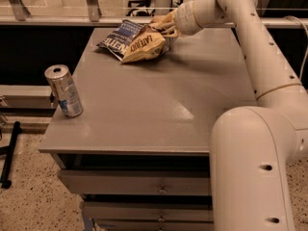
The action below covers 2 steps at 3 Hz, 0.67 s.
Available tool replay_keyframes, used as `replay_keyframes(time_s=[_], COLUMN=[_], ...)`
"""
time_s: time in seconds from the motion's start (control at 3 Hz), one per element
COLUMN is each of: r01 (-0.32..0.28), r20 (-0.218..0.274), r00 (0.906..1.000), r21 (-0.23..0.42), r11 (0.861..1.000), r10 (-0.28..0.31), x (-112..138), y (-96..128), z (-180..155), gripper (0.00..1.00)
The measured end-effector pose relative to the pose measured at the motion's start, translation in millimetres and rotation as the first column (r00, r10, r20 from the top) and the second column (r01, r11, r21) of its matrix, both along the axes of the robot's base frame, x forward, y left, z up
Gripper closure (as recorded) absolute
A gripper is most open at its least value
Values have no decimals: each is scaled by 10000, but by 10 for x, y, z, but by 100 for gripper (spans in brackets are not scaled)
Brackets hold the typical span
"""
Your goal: Move brown chip bag near blue chip bag
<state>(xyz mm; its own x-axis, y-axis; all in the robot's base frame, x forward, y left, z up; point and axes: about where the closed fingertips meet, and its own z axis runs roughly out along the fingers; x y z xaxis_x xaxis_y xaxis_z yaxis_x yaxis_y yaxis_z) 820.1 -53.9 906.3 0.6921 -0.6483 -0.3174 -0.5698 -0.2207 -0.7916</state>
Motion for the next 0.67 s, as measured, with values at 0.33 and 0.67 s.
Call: replay_keyframes(time_s=[0.33,0.67], r01=[-193,-235], r20=[-128,-134], r00=[9997,9996], r21=[-135,-289], r11=[9997,9993], r10=[191,232], x=[-33,-52], y=[-34,-103], z=[12,46], gripper=[27,5])
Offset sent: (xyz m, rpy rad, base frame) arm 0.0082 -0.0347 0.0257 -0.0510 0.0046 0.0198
